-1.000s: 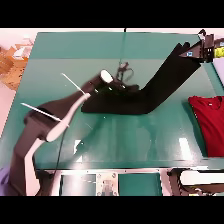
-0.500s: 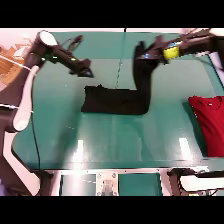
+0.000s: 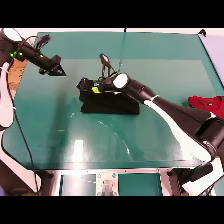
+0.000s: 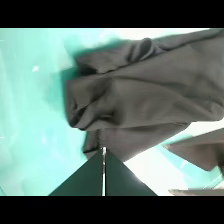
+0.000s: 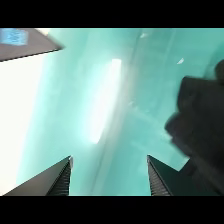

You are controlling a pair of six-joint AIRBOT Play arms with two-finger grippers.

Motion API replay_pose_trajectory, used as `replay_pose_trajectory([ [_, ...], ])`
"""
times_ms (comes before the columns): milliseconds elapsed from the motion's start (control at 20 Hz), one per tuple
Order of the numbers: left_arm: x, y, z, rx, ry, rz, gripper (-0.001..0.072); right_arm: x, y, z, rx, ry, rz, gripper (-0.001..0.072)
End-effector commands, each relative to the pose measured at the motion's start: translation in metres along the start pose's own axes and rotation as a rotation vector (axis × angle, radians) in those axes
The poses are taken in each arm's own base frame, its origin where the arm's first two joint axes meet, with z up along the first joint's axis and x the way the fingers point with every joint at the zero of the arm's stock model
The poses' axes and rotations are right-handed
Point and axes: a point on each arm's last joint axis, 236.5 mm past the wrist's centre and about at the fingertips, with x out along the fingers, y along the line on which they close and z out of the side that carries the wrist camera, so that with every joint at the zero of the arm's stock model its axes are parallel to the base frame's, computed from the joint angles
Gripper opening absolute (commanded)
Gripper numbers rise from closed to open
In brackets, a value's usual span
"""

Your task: Fold the shirts.

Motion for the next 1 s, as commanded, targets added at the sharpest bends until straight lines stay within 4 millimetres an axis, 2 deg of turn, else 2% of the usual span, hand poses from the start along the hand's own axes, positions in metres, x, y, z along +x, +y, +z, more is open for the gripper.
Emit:
replay_pose_trajectory([
  [0,-0.005,0.007,-0.001,0.007,0.001,0.006,0.0022,-0.004,-0.026,0.004,-0.014,0.020,-0.052,0.0524],
  [150,-0.005,0.007,-0.002,0.006,0.002,0.007,0.0022,-0.076,-0.083,0.047,0.025,0.069,-0.141,0.0523],
  [250,-0.005,0.007,-0.001,0.006,0.001,0.007,0.0022,-0.133,-0.131,0.067,0.093,0.105,-0.211,0.0523],
  [350,-0.005,0.007,-0.001,0.005,-0.001,0.007,0.0022,-0.180,-0.182,0.073,0.169,0.137,-0.289,0.0523],
  [450,-0.005,0.007,-0.001,-0.008,-0.002,0.007,0.0022,-0.210,-0.227,0.068,0.255,0.148,-0.342,0.0524],
  [550,-0.005,0.007,-0.001,-0.021,-0.003,0.007,0.0022,-0.222,-0.261,0.051,0.341,0.161,-0.369,0.0544],
  [700,-0.005,0.007,-0.001,-0.021,-0.003,0.007,0.0022,-0.212,-0.289,0.015,0.402,0.239,-0.382,0.0543],
  [800,-0.005,0.007,-0.001,-0.024,-0.003,0.007,0.0022,-0.192,-0.288,-0.002,0.421,0.290,-0.340,0.0544],
  [950,-0.005,0.007,-0.001,-0.029,-0.002,0.007,0.0022,-0.154,-0.268,-0.022,0.415,0.356,-0.254,0.0543],
])
